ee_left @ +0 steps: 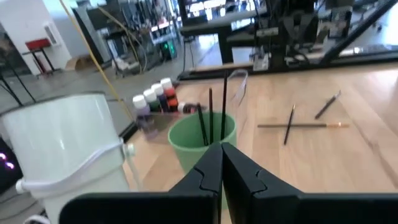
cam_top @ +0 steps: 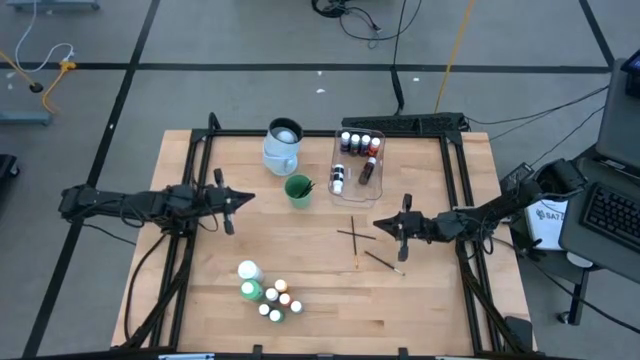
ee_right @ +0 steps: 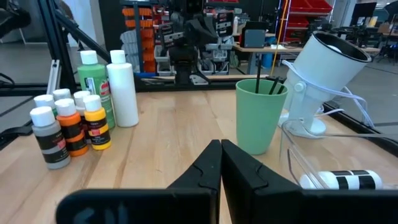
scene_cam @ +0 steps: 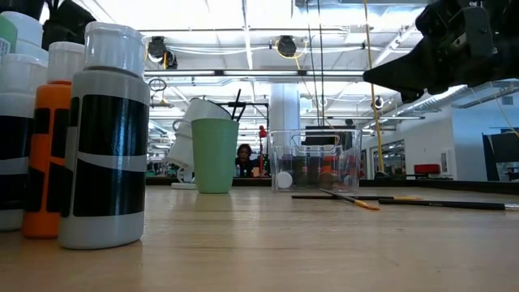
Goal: Pick & Place Paint Supplies
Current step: Put the silver paintbrush into the green cup
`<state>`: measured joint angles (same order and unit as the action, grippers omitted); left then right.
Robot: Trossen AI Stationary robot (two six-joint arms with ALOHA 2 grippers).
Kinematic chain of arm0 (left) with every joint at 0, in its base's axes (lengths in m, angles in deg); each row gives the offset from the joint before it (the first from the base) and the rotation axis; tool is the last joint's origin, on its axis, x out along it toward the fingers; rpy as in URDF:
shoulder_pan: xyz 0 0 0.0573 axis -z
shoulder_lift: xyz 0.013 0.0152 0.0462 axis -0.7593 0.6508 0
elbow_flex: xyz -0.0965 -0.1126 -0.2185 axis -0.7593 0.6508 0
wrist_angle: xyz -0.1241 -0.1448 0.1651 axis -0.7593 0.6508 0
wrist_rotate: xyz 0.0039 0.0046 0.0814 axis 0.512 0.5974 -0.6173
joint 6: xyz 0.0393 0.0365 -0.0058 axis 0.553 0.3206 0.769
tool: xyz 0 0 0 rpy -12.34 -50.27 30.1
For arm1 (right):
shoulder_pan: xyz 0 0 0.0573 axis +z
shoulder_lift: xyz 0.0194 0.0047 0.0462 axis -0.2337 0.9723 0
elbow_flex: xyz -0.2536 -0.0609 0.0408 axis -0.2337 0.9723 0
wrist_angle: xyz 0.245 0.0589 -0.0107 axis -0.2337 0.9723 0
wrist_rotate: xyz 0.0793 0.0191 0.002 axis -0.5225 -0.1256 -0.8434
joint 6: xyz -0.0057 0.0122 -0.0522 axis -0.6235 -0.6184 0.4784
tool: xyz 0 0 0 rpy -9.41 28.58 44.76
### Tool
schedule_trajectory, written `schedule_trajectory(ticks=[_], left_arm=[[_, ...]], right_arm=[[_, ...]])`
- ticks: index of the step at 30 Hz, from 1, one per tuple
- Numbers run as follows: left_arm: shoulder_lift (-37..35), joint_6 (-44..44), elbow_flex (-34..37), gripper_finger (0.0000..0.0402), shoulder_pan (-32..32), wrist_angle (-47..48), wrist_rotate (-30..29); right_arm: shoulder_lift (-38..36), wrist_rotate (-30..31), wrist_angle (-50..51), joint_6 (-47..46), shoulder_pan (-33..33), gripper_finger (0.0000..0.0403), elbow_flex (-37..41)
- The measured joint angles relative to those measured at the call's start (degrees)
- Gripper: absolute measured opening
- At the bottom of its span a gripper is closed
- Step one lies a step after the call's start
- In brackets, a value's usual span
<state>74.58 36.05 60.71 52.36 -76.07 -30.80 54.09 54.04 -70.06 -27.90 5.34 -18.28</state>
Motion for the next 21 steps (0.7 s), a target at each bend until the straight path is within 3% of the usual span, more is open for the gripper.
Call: schedule_trajectory(ticks=[7,21], left_arm=[[-0.02,2.93,0.00,0.0007,0.00,0.78,-2.69],[-0.01,3.11,0.02,0.0008,0.00,-3.57,-2.47]], right_arm=[[0.00,0.02,0.07,0.15,0.00,0.0004,0.00],[0.02,0.07,0.45,0.61,0.00,0.0004,0.00]])
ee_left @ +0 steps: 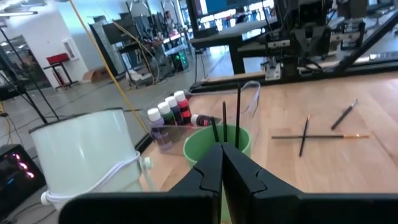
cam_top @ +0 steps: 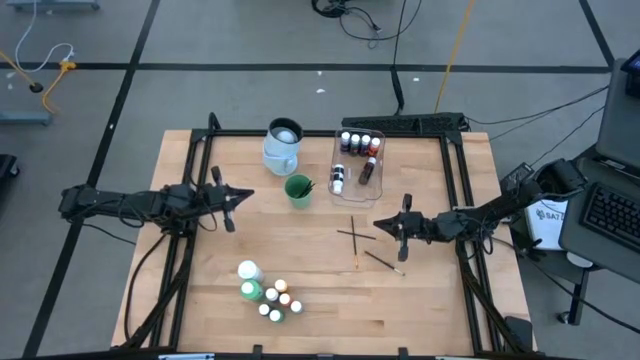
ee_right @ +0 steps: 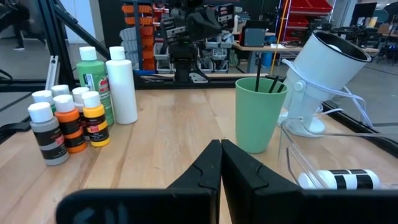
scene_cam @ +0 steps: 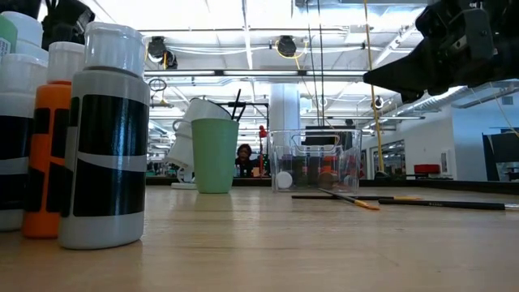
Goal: Pick & Place Paint Supplies
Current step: Put the silver paintbrush into the green cup
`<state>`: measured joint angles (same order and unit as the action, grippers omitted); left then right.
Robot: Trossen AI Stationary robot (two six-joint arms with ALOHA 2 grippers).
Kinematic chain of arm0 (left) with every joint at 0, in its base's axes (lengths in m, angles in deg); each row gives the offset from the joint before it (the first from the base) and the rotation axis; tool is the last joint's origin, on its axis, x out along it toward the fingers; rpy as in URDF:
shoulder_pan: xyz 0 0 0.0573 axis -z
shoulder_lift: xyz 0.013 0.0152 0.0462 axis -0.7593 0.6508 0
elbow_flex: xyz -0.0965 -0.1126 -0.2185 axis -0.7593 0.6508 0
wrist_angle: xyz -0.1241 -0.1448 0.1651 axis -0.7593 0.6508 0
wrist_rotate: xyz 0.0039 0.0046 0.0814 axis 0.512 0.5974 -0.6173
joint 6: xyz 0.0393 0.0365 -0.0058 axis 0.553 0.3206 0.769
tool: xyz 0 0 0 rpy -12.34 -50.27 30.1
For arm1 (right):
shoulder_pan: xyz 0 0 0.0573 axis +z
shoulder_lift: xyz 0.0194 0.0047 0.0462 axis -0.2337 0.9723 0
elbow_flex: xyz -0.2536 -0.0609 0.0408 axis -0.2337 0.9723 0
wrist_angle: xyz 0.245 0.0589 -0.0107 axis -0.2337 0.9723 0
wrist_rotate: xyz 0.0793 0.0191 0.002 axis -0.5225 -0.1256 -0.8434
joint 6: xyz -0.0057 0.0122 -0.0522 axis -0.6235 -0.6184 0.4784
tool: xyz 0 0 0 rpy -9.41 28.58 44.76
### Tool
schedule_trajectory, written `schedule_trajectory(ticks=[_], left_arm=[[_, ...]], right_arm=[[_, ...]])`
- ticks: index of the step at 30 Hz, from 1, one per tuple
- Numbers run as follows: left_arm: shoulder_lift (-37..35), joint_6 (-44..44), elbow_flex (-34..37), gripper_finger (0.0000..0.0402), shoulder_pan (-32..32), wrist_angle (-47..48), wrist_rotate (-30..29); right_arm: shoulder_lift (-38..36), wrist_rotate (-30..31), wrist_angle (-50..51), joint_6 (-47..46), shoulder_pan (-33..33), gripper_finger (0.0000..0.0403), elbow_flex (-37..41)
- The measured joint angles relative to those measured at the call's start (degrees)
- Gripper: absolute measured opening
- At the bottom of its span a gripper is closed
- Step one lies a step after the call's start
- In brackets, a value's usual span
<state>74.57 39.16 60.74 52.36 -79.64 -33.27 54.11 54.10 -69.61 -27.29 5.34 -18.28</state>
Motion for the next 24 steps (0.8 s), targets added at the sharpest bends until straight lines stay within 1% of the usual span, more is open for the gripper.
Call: schedule_trajectory(ticks=[11,14,18,21,23,24], left_arm=[[-0.01,-0.42,0.00,0.0008,0.00,-1.09,0.08],[-0.01,-0.30,0.00,0.0008,0.00,-1.33,0.15],[-0.01,1.25,0.00,0.0008,0.00,-1.40,0.19],[-0.01,1.46,0.00,0.0008,0.00,-1.46,0.19],[0.01,1.45,0.01,0.0008,0.00,-1.54,0.19],[0.00,1.26,0.02,0.0008,0.00,-1.53,0.19]], right_arm=[[0.02,0.07,0.00,0.63,0.00,0.0004,0.00],[0.27,-0.01,0.07,-1.69,0.00,0.0004,0.00],[1.22,0.24,0.31,-1.86,0.00,0.0004,-0.34],[1.44,2.06,0.85,0.54,0.01,0.0004,-2.93],[1.26,3.33,4.76,1.94,0.31,0.0004,-6.48],[1.12,4.16,8.36,2.22,0.45,0.0004,-8.56]])
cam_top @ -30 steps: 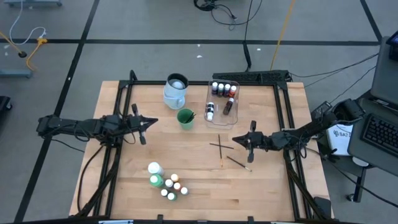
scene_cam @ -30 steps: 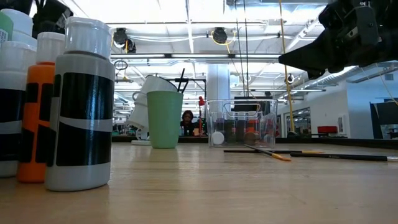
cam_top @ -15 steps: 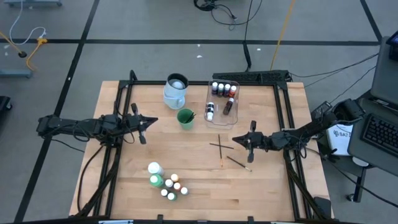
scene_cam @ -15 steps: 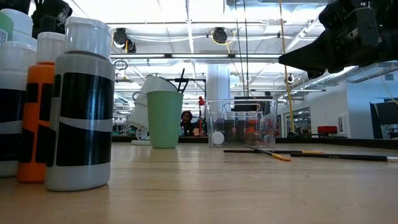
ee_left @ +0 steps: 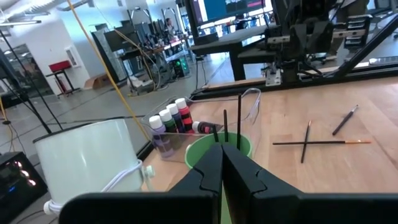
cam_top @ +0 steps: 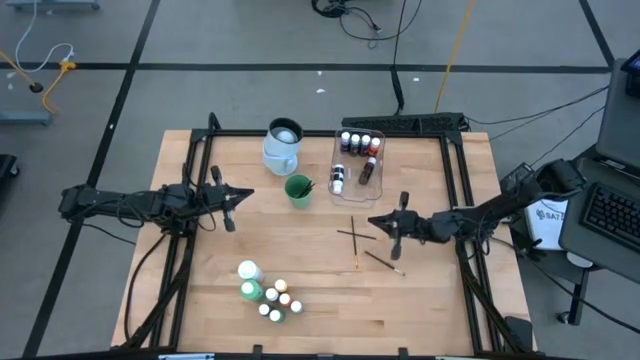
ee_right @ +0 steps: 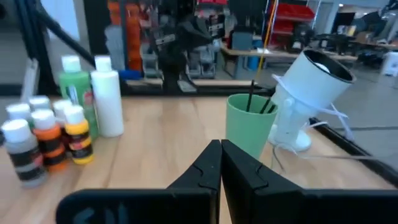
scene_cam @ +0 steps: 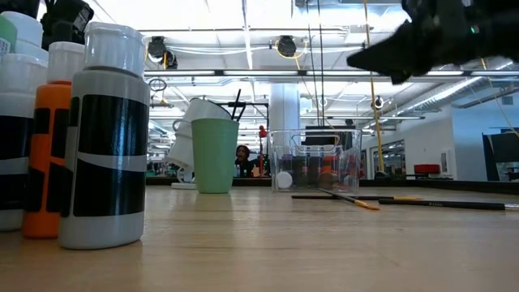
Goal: Pick & Place Paint Supplies
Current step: Put the silver paintbrush into the green cup
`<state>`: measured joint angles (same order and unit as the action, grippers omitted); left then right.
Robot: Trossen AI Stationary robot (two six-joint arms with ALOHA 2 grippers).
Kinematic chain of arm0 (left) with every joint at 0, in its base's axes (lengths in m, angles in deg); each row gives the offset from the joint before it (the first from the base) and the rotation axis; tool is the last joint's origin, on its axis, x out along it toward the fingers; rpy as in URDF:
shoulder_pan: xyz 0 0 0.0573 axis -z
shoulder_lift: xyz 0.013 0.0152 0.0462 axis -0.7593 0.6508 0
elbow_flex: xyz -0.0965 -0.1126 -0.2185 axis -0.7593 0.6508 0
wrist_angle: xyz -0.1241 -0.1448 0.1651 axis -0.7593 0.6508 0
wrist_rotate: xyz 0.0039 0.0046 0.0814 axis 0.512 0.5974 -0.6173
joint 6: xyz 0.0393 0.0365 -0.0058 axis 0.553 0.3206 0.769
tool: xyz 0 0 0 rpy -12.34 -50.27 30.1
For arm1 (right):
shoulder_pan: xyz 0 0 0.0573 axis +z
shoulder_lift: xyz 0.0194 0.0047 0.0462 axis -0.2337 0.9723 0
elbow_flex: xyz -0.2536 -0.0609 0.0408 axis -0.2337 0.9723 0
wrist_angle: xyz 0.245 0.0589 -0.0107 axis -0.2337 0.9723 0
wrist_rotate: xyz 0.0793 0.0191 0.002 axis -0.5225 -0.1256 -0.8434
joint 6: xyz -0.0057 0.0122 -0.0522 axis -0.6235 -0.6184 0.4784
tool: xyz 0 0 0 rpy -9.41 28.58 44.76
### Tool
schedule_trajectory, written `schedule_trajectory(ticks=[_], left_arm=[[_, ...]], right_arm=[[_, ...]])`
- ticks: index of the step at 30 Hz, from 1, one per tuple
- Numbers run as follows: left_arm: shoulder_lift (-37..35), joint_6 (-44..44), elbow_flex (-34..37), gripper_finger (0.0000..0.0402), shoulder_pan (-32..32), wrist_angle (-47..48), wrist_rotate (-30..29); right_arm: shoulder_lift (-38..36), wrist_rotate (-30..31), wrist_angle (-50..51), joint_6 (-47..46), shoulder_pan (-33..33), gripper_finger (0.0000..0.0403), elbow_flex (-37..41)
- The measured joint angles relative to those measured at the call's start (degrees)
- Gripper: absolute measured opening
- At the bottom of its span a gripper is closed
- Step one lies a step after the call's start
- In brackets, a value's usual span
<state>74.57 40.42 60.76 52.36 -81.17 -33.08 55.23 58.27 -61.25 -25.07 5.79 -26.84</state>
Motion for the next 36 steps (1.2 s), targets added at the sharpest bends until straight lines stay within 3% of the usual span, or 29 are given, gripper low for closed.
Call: schedule_trajectory(ticks=[3,8,12,18,24,28,33,36], left_arm=[[0.01,-0.63,0.01,0.0008,0.00,0.11,-0.01],[-0.01,-0.88,0.02,0.0008,0.00,0.13,-0.02],[0.00,-0.90,0.02,0.0008,0.00,0.40,-0.02],[-0.01,-1.53,0.02,0.0008,0.01,0.59,-0.02],[0.00,-1.63,0.02,0.0008,0.00,0.59,-0.03],[-0.01,-1.39,0.02,0.0008,0.02,0.59,-0.04],[0.01,-1.35,0.02,0.0008,0.00,0.66,-0.04],[-0.01,-1.33,0.02,0.0008,0.00,1.03,-0.07]], right_arm=[[0.02,2.22,18.40,-2.78,0.56,0.0004,-9.34],[2.32,6.95,54.68,-17.90,1.73,0.0004,-26.14],[4.85,6.16,71.78,-27.19,3.43,0.0005,-33.99],[8.75,1.67,74.87,-34.69,5.49,0.0005,-35.64],[15.18,5.05,69.52,-31.09,7.81,0.0004,-36.66],[18.61,4.98,71.64,-31.48,6.86,0.0004,-41.41],[23.62,5.19,78.17,-29.31,6.64,0.0002,-50.58],[26.87,6.02,90.36,-33.03,7.98,0.0001,-57.85]])
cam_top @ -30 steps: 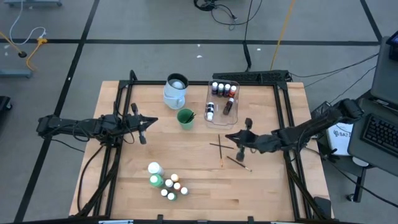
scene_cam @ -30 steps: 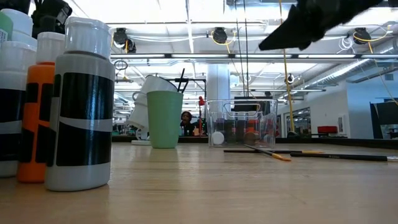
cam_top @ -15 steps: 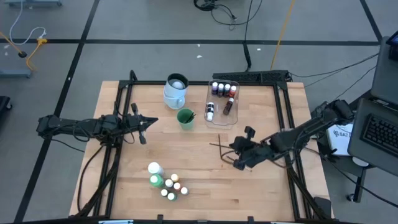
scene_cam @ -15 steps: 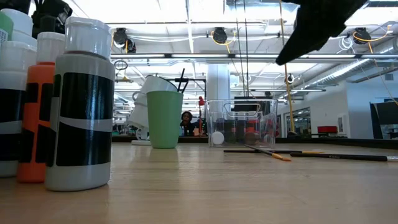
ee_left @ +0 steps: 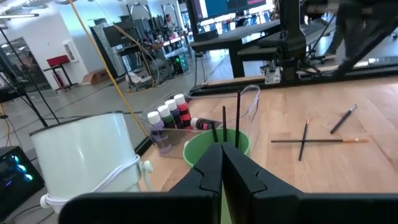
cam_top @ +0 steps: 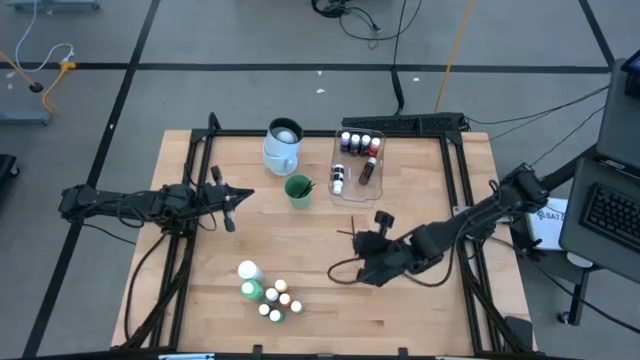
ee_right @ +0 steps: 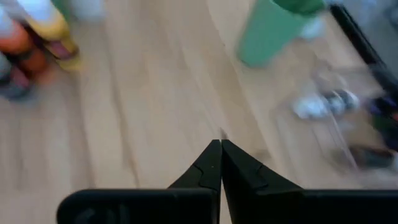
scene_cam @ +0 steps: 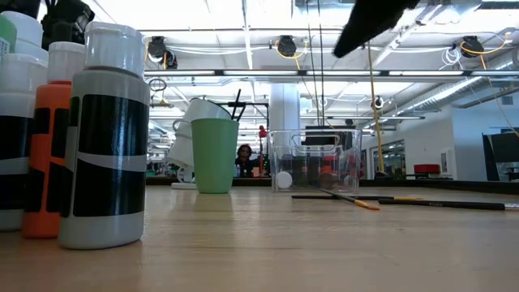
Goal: Pick & Place Paint Supplies
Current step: Put the silver paintbrush into the green cup
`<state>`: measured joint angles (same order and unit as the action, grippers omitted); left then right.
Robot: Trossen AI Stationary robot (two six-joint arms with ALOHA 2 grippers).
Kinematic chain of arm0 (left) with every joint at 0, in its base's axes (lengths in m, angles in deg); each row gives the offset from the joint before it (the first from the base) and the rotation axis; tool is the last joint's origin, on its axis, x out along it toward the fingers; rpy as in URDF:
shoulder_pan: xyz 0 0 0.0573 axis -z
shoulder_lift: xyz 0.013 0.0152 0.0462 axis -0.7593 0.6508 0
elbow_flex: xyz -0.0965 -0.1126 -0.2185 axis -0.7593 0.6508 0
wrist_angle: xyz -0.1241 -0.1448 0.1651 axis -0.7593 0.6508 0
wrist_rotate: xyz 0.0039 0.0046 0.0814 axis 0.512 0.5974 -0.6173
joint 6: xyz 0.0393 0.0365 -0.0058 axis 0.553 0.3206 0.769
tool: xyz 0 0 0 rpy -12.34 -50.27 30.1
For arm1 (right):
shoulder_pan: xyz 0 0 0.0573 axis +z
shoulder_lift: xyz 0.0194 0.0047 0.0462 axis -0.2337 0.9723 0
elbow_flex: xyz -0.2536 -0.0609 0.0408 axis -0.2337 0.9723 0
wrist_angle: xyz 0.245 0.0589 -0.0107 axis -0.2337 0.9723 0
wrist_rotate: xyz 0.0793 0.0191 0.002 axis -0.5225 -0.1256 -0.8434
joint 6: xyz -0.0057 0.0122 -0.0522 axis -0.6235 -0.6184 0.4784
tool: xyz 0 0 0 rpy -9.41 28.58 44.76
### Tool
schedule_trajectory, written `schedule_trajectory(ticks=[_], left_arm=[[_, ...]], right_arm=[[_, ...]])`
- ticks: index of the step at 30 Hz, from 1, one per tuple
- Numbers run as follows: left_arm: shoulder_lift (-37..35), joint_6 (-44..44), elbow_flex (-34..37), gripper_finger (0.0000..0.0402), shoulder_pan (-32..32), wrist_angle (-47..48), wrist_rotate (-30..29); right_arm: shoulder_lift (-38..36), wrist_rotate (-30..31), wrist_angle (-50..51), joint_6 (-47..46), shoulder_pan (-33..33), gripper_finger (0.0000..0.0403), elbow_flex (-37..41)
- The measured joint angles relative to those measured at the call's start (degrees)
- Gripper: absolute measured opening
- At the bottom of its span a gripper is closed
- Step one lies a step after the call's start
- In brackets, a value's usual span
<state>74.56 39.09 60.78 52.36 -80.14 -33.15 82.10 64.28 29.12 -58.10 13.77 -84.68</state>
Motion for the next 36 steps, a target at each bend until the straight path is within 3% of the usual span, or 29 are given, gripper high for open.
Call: schedule_trajectory(ticks=[2,4,8,12,24,29,36], left_arm=[[0.02,0.04,0.00,0.0008,0.00,1.22,0.02],[0.01,0.04,0.00,0.0008,0.01,1.91,0.00],[0.02,-0.18,0.00,0.0008,0.00,2.16,0.00],[0.02,-0.51,0.00,0.0008,0.02,2.16,0.00],[0.02,0.01,0.00,0.0008,0.01,2.16,0.00],[0.01,0.01,0.00,0.0008,0.02,2.17,0.00],[0.00,0.05,0.00,0.0008,0.02,2.18,0.00]], right_arm=[[1.99,-1.91,11.00,-5.01,0.66,0.0001,-4.71],[3.04,-7.84,20.36,-11.43,1.24,0.0001,-7.02],[3.66,-17.72,27.57,-21.65,2.23,0.0006,-5.76],[3.65,-21.61,23.58,-25.17,3.91,0.0029,-0.83],[3.26,-35.80,7.92,-35.67,6.07,0.0159,15.18],[3.31,-35.64,5.41,-40.91,6.23,0.0177,19.27],[3.26,-34.47,2.01,-38.53,6.58,0.0166,23.14]])
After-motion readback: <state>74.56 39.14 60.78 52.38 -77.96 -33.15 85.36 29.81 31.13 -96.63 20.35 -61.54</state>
